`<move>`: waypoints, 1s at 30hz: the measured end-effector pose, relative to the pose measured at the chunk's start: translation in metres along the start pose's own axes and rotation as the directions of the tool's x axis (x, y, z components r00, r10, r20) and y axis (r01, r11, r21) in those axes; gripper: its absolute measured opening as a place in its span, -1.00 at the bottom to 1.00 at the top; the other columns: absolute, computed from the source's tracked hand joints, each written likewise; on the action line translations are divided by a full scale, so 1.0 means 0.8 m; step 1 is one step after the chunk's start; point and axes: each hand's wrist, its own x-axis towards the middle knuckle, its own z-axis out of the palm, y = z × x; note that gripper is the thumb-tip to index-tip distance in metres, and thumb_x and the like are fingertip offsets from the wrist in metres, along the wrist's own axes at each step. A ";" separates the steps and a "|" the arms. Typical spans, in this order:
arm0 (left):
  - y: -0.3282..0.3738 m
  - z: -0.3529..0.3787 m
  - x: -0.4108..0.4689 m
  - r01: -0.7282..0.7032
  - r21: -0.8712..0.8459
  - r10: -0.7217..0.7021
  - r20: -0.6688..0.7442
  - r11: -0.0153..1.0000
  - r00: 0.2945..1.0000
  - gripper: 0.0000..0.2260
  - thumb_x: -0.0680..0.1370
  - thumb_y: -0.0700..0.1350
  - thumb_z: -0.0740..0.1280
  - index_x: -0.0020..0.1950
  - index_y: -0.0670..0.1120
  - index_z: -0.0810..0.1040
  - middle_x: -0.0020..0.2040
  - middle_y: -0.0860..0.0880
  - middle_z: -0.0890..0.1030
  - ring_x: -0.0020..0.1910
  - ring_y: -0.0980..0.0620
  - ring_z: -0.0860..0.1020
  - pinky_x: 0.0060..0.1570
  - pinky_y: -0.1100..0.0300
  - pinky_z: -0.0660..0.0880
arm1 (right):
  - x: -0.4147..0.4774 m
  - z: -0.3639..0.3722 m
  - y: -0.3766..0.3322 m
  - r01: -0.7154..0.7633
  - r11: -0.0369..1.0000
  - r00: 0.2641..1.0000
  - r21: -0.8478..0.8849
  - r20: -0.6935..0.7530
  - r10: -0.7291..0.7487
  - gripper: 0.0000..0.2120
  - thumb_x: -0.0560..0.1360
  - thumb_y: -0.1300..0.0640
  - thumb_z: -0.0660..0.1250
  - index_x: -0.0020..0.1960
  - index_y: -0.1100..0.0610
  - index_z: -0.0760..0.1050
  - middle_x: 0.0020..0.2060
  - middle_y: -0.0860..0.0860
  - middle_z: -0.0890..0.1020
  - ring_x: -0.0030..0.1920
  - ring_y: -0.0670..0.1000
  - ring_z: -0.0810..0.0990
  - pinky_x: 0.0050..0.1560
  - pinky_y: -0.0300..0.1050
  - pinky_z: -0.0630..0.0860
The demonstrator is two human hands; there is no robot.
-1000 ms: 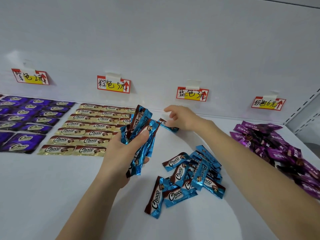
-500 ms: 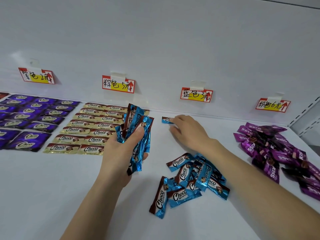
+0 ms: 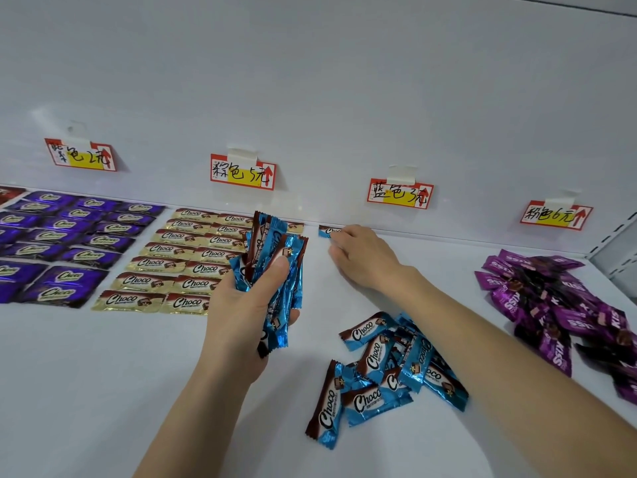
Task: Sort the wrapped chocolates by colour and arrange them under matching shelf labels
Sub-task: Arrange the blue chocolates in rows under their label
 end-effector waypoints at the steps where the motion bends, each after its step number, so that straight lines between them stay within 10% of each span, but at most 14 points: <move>1: 0.000 0.000 0.000 0.001 -0.001 -0.001 -0.001 1.000 1.000 -0.57 0.40 -0.02 0.43 0.23 -0.09 0.47 -0.03 -0.11 0.63 -0.22 -0.02 0.63 -0.51 0.28 0.51 | 0.002 0.001 -0.001 -0.002 1.000 1.000 -0.002 0.005 0.002 -0.79 0.60 0.08 -0.01 -0.04 0.13 0.36 0.06 0.08 0.45 0.10 0.09 0.38 0.03 -0.03 0.38; 23: -0.006 -0.002 0.004 0.007 0.036 -0.008 0.032 0.999 0.999 -0.56 0.41 -0.01 0.43 0.25 -0.09 0.47 -0.04 -0.11 0.63 -0.26 -0.01 0.63 -0.50 0.27 0.50 | 0.006 0.012 -0.003 -0.001 0.997 1.000 -0.083 -0.022 -0.001 -0.65 0.63 0.07 -0.07 0.31 0.15 0.31 0.28 0.10 0.38 0.26 0.09 0.33 0.21 0.02 0.37; 27: -0.007 0.002 -0.003 -0.020 0.093 0.011 0.094 0.995 0.996 -0.65 0.43 -0.04 0.43 0.19 -0.03 0.49 -0.07 -0.06 0.64 -0.21 0.00 0.65 -0.45 0.25 0.52 | -0.023 -0.015 -0.010 0.004 0.961 0.986 0.275 -0.160 0.042 -0.61 0.63 0.07 0.04 0.42 0.15 0.25 0.38 0.07 0.33 0.37 0.04 0.26 0.33 -0.13 0.20; 30: -0.008 0.008 -0.011 -0.023 0.109 0.008 0.141 0.994 0.990 -0.76 0.44 -0.07 0.43 0.07 0.03 0.49 -0.07 -0.03 0.64 -0.16 0.00 0.64 -0.45 0.25 0.53 | -0.072 -0.051 -0.017 0.066 0.760 0.962 0.647 -0.244 0.124 -0.76 0.58 0.08 0.17 0.18 0.09 0.50 0.06 -0.08 0.58 0.13 -0.08 0.51 0.09 -0.27 0.37</move>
